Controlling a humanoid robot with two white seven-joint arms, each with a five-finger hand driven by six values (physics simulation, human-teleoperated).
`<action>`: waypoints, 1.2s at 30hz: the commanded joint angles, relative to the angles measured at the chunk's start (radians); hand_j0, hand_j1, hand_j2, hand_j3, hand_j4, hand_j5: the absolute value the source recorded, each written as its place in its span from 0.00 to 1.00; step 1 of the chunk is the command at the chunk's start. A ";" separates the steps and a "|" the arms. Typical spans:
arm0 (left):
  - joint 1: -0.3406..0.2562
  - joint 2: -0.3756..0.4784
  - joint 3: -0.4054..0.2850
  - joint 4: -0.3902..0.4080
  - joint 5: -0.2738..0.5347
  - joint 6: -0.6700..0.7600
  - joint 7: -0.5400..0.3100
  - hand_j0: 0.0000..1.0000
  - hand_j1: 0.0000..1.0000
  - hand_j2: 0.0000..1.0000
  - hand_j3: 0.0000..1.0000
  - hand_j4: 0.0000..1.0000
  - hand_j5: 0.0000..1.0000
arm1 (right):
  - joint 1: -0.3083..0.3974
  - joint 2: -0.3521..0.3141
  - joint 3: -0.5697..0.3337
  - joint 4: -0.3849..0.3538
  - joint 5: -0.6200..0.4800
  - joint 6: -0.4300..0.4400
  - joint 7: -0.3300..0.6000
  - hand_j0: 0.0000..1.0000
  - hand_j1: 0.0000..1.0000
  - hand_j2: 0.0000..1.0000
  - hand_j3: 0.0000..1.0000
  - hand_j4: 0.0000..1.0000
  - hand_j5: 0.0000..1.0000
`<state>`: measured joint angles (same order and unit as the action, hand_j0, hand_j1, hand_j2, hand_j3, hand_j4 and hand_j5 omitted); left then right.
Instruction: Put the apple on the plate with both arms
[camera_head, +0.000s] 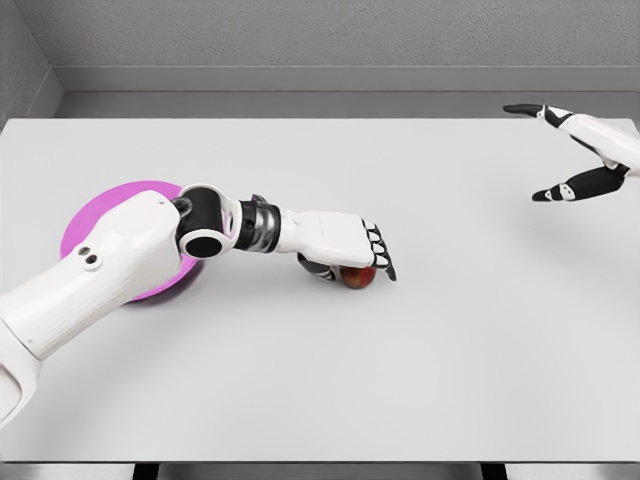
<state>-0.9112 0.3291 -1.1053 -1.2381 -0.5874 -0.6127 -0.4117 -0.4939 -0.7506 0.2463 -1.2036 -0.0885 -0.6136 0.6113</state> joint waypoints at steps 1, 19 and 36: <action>0.000 -0.001 0.001 0.002 0.005 0.002 0.001 0.84 0.84 0.84 0.84 0.84 0.84 | -0.002 -0.001 0.001 -0.001 -0.008 0.003 0.000 1.00 1.00 1.00 1.00 1.00 1.00; 0.002 -0.001 -0.018 0.000 -0.015 0.002 0.001 0.61 0.61 0.61 0.61 0.61 0.61 | -0.002 -0.003 -0.001 -0.001 -0.008 0.003 0.000 1.00 1.00 1.00 1.00 1.00 1.00; -0.051 0.338 0.133 -0.027 0.230 0.002 0.004 0.41 0.41 0.41 0.41 0.41 0.41 | -0.002 -0.004 -0.001 -0.001 -0.008 0.003 0.000 1.00 1.00 1.00 1.00 1.00 1.00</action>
<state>-0.9618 0.5590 -1.0168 -1.2659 -0.4130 -0.6125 -0.4096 -0.4955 -0.7526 0.2457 -1.2036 -0.0885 -0.6136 0.6113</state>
